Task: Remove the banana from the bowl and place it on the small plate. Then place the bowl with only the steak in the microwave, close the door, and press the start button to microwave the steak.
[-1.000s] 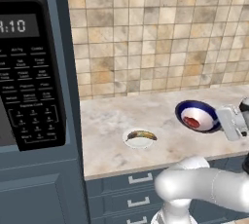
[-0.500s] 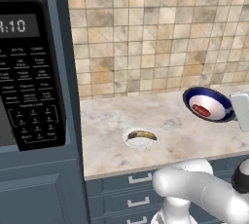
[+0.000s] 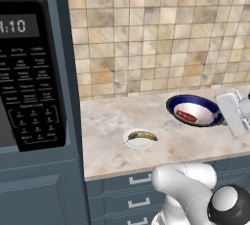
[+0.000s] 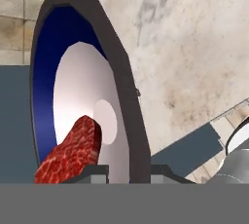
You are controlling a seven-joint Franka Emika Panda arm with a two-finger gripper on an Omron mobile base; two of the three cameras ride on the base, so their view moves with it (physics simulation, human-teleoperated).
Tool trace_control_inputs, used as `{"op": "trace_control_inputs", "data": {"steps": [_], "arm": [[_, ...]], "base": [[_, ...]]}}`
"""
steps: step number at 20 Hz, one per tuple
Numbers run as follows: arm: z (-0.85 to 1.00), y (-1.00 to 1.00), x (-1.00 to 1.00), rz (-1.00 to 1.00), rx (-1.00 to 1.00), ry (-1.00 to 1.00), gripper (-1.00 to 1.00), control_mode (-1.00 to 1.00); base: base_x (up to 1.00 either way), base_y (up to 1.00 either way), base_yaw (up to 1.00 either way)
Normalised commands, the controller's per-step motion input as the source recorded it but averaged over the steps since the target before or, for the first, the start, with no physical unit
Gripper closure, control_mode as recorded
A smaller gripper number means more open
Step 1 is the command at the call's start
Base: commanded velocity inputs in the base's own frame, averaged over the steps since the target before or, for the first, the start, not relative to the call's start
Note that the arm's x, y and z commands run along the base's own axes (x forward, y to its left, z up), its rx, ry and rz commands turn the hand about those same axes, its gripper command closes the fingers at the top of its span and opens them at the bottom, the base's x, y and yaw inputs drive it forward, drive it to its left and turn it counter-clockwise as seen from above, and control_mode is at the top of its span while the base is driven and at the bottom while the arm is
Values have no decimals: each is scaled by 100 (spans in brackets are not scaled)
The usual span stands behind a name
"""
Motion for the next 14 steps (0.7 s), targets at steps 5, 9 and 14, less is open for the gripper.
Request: {"op": "trace_control_inputs", "data": {"steps": [5, 9, 14], "arm": [[-2, 41, -11, 0, 0, 14, 100, -100], [0, 14, -5, -1, 0, 2, 100, -100], [0, 0, -29, -4, 0, -3, 100, 100]], "base": [[0, 0, 0], [0, 0, 0], [-60, 6, -3]]}}
